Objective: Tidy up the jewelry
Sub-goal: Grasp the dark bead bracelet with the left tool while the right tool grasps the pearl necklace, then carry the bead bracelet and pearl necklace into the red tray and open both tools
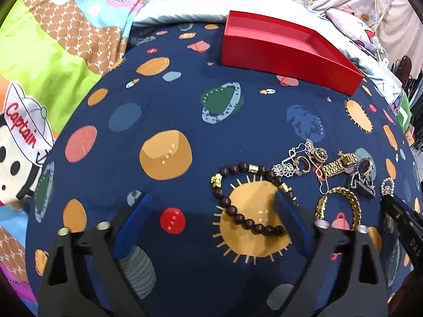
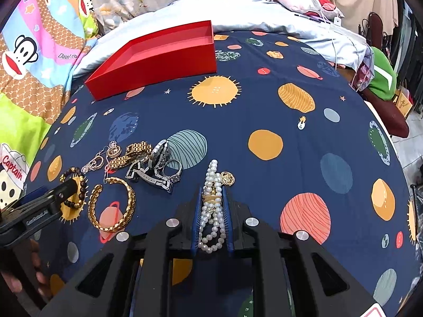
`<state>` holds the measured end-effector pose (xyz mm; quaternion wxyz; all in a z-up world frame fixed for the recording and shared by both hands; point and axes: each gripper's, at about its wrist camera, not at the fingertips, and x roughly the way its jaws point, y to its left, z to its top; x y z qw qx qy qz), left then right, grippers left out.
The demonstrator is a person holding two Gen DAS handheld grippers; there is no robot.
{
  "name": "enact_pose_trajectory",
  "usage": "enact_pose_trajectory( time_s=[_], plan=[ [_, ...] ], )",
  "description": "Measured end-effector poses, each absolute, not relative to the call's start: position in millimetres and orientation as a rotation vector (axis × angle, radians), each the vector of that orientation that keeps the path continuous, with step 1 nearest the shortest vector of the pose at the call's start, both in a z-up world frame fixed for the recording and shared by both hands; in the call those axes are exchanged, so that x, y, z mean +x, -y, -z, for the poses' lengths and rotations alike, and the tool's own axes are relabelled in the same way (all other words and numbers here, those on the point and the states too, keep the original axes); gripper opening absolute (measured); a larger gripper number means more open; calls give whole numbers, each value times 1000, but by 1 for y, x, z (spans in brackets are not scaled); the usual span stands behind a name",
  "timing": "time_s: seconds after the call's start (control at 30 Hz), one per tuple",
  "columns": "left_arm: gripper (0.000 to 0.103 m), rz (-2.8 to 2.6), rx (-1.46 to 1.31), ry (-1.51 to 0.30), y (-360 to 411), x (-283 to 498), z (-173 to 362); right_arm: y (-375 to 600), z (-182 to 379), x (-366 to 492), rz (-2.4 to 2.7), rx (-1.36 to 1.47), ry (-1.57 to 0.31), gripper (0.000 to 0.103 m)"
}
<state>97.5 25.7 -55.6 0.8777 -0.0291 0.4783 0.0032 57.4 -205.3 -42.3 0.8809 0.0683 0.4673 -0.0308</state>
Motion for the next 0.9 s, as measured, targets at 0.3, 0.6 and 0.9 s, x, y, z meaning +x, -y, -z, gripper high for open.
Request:
enact_pose_trajectory(
  time_s=[0.3, 0.6, 0.9],
  plan=[
    [25, 28, -38, -953, -23, 95, 51, 205, 43, 58, 59, 155, -978, 14],
    [7, 131, -124, -978, -24, 89, 49, 201, 39, 54, 48, 148, -975, 14],
    [7, 220, -153, -941, -15, 73, 15, 201, 9, 44, 28, 152, -913, 14]
  ],
)
